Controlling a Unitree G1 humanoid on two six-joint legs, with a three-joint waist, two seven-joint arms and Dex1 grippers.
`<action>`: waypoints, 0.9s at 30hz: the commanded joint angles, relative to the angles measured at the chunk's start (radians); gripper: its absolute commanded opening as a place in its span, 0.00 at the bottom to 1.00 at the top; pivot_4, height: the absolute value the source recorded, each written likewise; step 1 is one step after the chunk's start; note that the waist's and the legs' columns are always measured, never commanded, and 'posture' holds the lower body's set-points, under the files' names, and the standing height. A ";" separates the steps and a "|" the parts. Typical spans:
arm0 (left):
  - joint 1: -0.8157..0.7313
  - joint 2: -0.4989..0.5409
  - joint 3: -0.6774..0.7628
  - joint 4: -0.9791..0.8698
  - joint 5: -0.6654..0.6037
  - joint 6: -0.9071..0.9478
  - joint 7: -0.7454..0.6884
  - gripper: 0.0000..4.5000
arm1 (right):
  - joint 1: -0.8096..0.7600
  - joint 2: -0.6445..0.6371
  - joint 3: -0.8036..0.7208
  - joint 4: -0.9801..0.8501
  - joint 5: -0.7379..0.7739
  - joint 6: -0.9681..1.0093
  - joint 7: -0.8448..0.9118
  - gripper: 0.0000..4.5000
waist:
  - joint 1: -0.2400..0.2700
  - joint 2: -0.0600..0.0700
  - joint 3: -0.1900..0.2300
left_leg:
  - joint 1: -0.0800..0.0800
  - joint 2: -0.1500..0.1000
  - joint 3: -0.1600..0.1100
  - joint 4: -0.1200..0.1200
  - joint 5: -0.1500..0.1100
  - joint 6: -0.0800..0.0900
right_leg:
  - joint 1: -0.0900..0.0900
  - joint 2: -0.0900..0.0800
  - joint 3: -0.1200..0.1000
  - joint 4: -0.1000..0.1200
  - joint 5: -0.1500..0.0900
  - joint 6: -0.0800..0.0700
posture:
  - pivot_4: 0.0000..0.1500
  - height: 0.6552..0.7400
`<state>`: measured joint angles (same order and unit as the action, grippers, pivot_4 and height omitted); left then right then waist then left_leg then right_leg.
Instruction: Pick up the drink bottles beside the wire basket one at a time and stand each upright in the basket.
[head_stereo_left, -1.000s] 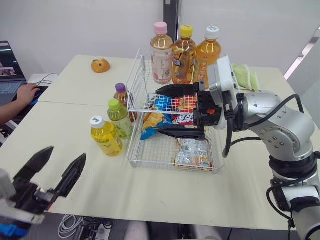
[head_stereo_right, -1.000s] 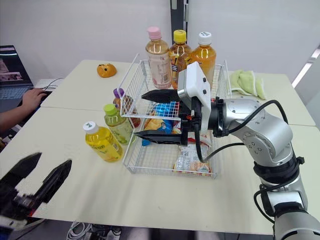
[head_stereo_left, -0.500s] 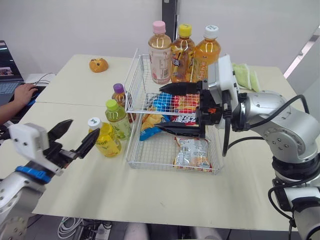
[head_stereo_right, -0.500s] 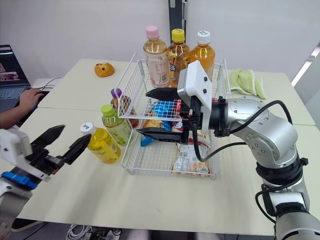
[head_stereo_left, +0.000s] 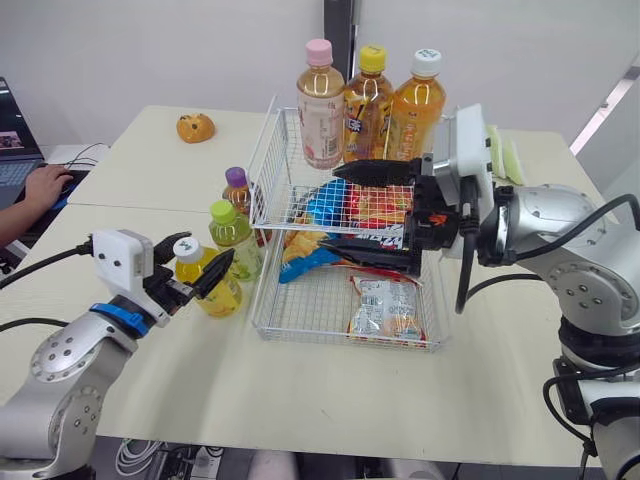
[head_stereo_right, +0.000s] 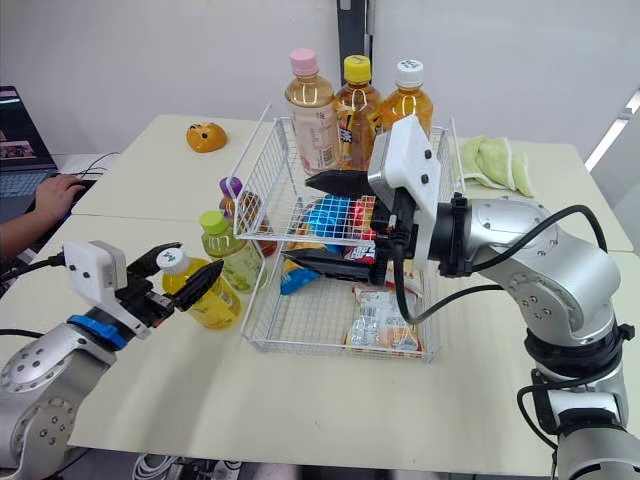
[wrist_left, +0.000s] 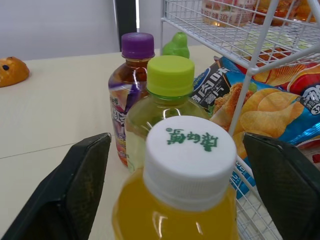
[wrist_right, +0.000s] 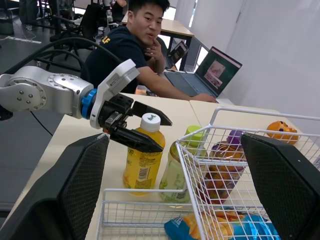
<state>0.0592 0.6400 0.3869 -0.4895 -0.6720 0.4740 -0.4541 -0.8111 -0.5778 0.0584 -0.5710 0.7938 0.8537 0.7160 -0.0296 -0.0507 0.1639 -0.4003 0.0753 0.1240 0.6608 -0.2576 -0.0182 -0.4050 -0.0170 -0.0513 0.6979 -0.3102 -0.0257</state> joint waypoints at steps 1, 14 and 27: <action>-0.035 -0.010 -0.014 0.008 0.019 -0.024 -0.015 0.70 | -0.015 -0.011 -0.036 -0.029 0.020 0.001 -0.015 1.00 | 0.001 0.000 0.000 | 0.000 0.000 0.000 0.000 0.000 0.000 | 0.000 0.000 0.000 0.000 0.000 0.000 | 1.00 1.00; -0.038 0.023 0.073 -0.009 -0.045 0.020 -0.064 0.31 | -0.010 -0.024 -0.037 -0.034 0.023 -0.003 -0.041 1.00 | -0.001 0.000 0.000 | 0.000 0.000 0.000 0.000 0.000 0.000 | 0.000 0.000 0.000 0.000 0.000 0.000 | 1.00 1.00; -0.204 0.503 0.446 0.187 -0.505 0.401 -0.334 0.31 | -0.037 -0.007 -0.021 0.069 -0.039 -0.074 -0.021 1.00 | 0.000 0.000 0.004 | -0.001 0.001 0.001 0.000 0.000 -0.001 | -0.001 0.000 -0.001 -0.001 0.000 0.001 | 1.00 1.00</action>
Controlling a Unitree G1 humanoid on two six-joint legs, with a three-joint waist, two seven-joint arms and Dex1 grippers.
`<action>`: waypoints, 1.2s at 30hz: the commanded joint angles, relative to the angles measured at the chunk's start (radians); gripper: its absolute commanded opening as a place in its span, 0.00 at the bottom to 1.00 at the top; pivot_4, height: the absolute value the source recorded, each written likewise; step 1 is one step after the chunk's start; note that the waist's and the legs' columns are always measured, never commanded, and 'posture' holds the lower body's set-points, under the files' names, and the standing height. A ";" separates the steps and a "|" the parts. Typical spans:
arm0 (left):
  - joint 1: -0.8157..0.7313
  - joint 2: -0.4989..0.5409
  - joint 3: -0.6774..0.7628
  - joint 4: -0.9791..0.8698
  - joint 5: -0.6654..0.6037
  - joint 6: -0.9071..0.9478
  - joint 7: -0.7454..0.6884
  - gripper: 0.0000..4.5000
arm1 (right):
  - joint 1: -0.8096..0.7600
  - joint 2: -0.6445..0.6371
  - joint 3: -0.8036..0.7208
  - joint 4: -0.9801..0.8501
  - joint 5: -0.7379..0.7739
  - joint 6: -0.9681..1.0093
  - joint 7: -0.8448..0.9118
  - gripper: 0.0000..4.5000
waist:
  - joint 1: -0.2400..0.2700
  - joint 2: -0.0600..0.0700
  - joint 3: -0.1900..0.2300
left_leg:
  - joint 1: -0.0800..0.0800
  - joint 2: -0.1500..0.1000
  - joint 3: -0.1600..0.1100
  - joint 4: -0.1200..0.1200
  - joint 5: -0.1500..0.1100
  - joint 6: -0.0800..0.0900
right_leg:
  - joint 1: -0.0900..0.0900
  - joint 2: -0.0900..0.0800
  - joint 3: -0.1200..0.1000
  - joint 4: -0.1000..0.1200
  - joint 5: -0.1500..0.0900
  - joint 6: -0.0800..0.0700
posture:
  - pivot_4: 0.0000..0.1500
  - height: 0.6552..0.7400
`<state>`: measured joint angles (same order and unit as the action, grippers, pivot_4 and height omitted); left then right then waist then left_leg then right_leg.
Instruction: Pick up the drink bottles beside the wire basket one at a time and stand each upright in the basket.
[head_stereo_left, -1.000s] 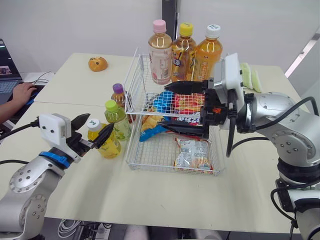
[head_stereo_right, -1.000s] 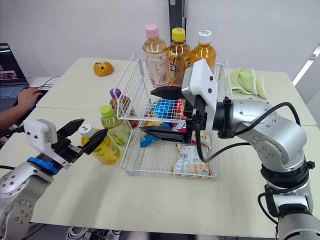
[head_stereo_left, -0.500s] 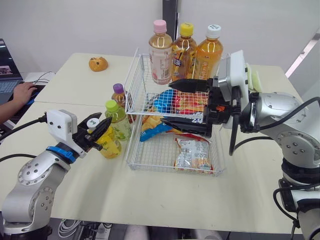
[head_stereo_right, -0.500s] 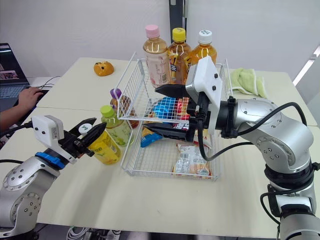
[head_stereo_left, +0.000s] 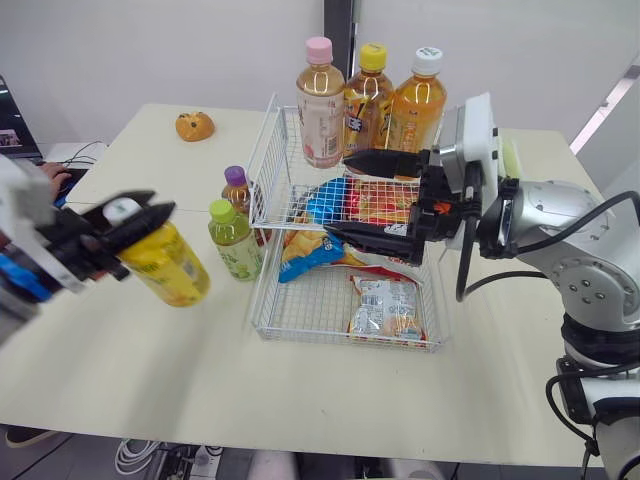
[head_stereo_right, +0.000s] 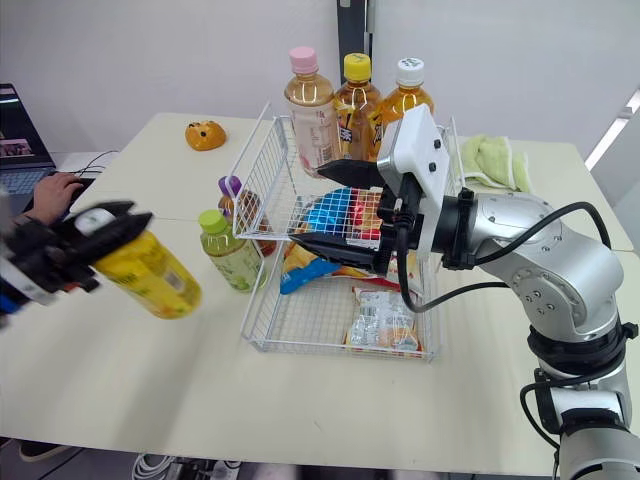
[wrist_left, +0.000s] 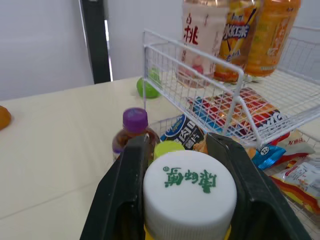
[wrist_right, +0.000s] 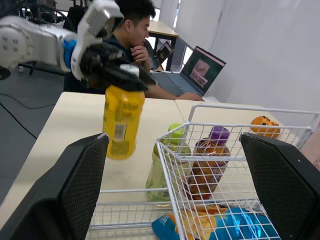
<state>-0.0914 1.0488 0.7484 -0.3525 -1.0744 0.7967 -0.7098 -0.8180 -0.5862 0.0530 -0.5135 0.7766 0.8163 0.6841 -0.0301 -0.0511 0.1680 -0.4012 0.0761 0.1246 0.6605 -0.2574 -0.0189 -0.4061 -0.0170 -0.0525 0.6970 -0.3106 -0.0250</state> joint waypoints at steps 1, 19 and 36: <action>-0.087 0.148 0.094 0.097 -0.128 0.114 -0.108 0.31 | -0.031 0.004 -0.015 0.017 -0.032 -0.044 0.010 1.00 | 0.000 0.001 0.001 | 0.000 0.000 0.000 0.000 0.000 0.000 | 0.000 0.000 0.000 0.000 0.000 0.000 | 1.00 1.00; -1.350 -0.010 -0.686 0.663 0.110 0.107 -0.486 0.31 | 0.038 -0.037 -0.076 -0.065 -0.127 0.003 -0.123 1.00 | 0.029 0.002 0.005 | -0.004 -0.006 0.000 0.002 0.002 -0.004 | -0.003 -0.001 0.002 0.000 -0.002 0.004 | 1.00 1.00; -1.406 -0.580 -0.799 0.919 0.504 -0.347 -0.636 0.31 | 0.156 -0.128 -0.300 -0.340 -0.010 0.314 -0.382 1.00 | 0.019 0.005 0.006 | -0.016 -0.006 0.000 0.003 0.003 -0.004 | -0.016 -0.002 0.004 0.002 -0.002 0.004 | 1.00 1.00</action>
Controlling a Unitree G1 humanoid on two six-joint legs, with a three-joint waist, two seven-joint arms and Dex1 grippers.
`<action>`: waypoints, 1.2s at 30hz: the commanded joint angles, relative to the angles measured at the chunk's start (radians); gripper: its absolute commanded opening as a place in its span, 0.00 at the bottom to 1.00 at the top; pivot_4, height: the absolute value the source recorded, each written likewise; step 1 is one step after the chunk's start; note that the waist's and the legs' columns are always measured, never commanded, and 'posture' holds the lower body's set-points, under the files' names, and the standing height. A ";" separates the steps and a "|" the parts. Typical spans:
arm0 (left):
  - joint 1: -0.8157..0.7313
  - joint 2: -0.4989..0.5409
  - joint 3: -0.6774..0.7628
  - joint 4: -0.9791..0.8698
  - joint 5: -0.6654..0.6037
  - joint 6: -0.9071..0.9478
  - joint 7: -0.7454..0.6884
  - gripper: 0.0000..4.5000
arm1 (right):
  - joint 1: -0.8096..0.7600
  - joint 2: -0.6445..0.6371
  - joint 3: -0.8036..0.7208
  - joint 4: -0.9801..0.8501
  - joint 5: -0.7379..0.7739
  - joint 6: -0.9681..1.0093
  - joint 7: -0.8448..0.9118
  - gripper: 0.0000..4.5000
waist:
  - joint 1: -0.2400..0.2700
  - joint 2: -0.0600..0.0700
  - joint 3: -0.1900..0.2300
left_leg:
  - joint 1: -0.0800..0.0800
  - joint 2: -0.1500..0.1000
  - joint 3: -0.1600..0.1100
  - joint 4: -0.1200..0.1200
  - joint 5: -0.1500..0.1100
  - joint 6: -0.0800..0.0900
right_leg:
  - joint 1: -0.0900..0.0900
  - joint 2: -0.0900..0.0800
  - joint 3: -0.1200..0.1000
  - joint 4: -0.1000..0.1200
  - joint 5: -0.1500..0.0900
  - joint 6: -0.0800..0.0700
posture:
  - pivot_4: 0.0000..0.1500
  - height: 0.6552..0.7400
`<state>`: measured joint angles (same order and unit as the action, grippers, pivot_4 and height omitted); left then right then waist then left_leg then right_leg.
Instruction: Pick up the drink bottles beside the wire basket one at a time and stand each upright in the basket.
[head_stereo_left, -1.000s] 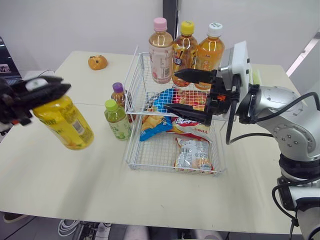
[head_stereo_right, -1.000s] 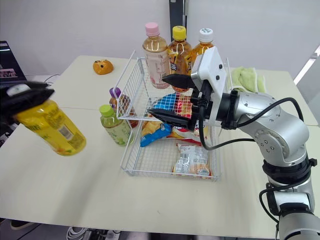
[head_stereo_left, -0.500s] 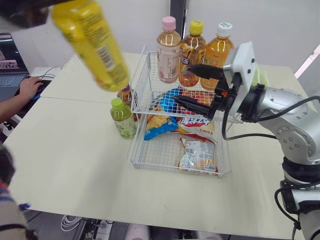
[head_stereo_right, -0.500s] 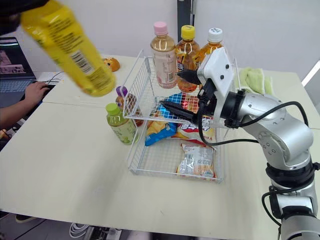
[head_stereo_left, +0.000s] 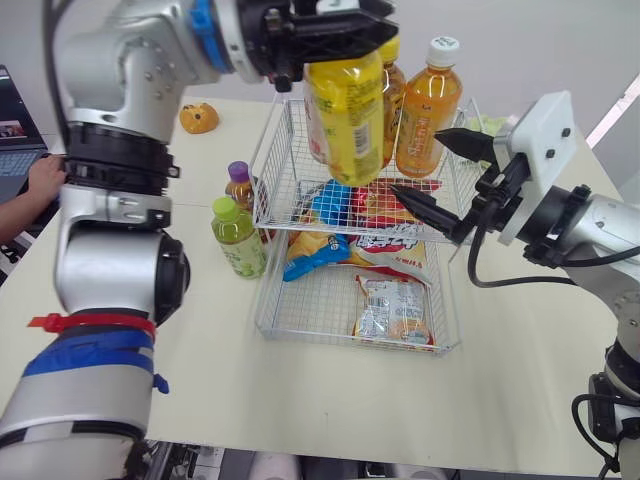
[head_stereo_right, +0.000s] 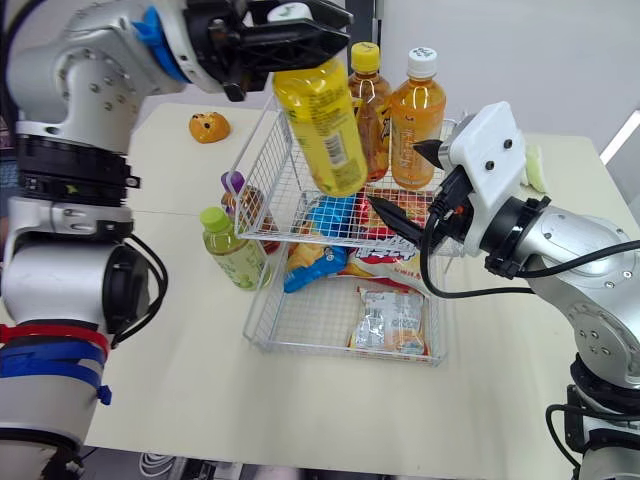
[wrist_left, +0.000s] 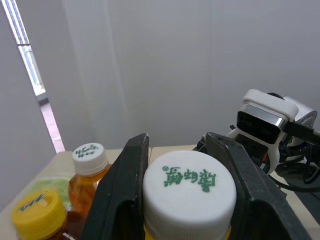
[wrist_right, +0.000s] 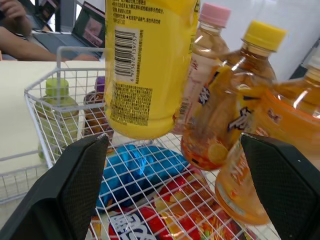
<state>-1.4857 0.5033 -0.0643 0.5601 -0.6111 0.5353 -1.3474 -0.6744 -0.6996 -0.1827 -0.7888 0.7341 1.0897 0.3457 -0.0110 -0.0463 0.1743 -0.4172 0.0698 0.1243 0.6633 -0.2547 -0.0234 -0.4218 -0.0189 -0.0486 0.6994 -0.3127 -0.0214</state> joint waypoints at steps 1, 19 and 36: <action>-0.010 -0.053 0.015 0.017 0.053 -0.107 -0.001 0.31 | 0.018 -0.016 -0.079 -0.077 0.042 0.058 -0.057 1.00 | 0.001 0.000 0.000 | 0.000 0.000 0.000 0.000 0.000 0.000 | 0.000 0.000 0.000 0.000 0.000 0.000 | 1.00 1.00; -0.039 -0.324 -0.005 0.206 0.237 -0.334 0.028 0.31 | 0.535 -0.300 -0.667 -0.211 0.650 -0.098 -0.237 1.00 | 0.004 0.003 0.000 | 0.001 -0.007 -0.007 0.001 0.000 0.001 | 0.003 0.000 0.002 0.003 -0.001 0.002 | 1.00 1.00; -0.084 -0.234 0.171 0.089 0.113 -0.186 0.057 1.00 | 0.559 -0.443 -0.525 -0.108 0.659 -0.289 -0.214 1.00 | 0.001 0.003 0.000 | 0.003 -0.007 -0.010 0.001 0.000 0.001 | 0.006 0.001 0.001 0.002 -0.001 0.003 | 1.00 1.00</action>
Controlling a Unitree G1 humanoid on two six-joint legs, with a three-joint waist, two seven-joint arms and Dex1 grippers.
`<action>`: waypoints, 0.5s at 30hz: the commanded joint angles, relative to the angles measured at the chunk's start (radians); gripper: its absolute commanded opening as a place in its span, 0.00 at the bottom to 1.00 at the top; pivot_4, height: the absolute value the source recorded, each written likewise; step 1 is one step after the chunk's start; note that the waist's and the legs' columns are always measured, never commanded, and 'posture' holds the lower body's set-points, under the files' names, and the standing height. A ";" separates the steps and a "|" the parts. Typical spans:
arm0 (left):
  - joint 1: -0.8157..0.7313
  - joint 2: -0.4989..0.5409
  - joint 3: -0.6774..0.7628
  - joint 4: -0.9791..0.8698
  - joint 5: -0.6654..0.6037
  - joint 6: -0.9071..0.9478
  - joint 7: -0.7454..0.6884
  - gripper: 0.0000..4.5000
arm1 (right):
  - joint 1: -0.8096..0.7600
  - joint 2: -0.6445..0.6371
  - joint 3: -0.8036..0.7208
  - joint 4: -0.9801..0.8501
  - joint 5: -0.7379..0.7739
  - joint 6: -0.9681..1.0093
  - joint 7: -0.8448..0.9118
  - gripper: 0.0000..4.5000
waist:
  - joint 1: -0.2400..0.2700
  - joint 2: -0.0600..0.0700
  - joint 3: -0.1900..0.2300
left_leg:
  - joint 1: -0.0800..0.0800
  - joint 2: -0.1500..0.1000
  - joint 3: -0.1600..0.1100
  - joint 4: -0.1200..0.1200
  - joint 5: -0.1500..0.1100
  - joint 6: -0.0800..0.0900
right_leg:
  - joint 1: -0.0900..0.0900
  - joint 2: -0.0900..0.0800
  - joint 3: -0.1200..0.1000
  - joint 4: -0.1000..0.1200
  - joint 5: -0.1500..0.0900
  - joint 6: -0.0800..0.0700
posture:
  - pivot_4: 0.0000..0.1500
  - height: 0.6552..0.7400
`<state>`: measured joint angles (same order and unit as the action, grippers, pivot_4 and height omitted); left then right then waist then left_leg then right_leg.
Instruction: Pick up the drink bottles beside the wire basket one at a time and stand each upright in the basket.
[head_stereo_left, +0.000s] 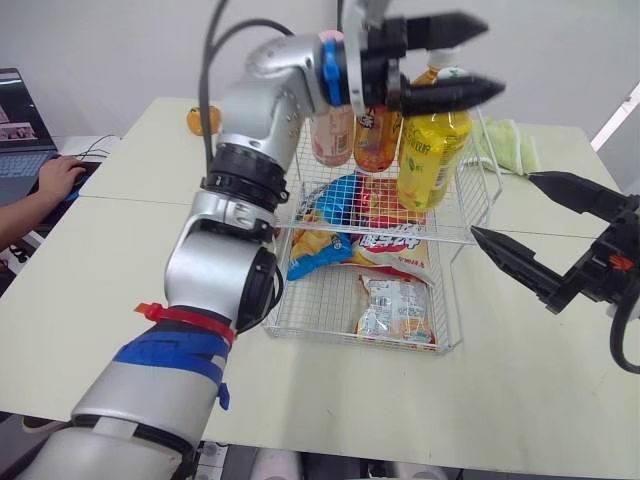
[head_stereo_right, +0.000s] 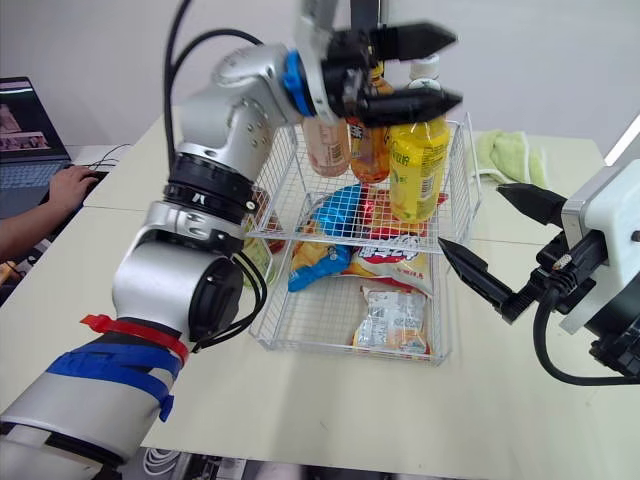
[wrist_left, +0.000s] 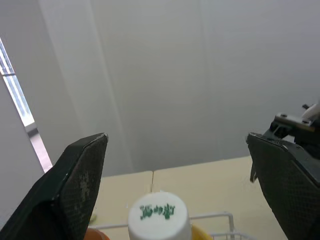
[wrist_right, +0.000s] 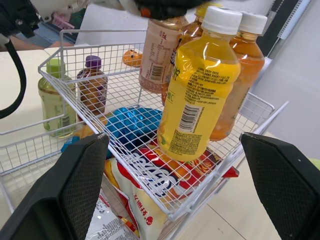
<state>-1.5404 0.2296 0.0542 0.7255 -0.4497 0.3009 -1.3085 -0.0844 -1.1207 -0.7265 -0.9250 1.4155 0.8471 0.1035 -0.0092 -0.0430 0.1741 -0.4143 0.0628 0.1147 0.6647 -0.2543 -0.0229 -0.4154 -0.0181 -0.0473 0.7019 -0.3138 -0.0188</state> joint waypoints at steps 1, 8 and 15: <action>-0.023 0.062 0.064 -0.100 -0.060 0.080 0.032 1.00 | -0.049 -0.027 0.043 0.041 -0.029 -0.056 0.043 1.00 | 0.000 0.000 0.000 | 0.001 0.000 0.000 0.000 0.000 0.000 | 0.001 0.000 0.000 0.000 0.000 0.000 | 1.00 1.00; 0.151 0.267 0.139 -0.311 -0.069 0.208 0.156 1.00 | -0.271 -0.014 0.310 0.131 -0.039 -0.112 0.168 1.00 | -0.017 0.000 0.000 | 0.010 0.001 -0.002 -0.001 0.000 -0.001 | 0.009 0.000 0.001 -0.001 0.000 0.000 | 1.00 1.00; 0.471 0.482 0.287 -0.578 -0.093 0.277 0.307 1.00 | -0.489 0.097 0.541 0.238 -0.120 -0.109 0.302 1.00 | -0.025 0.000 0.000 | 0.013 0.001 0.000 0.000 0.001 -0.002 | 0.011 0.000 0.004 0.001 0.000 0.000 | 1.00 1.00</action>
<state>-1.0791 0.6782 0.2819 0.2266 -0.5133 0.5680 -1.0329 -0.5513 -1.0312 -0.1982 -0.7012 1.3129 0.7513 0.3737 -0.0341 -0.0427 0.1739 -0.4010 0.0642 0.1144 0.6641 -0.2534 -0.0248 -0.4047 -0.0180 -0.0434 0.7031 -0.3138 -0.0189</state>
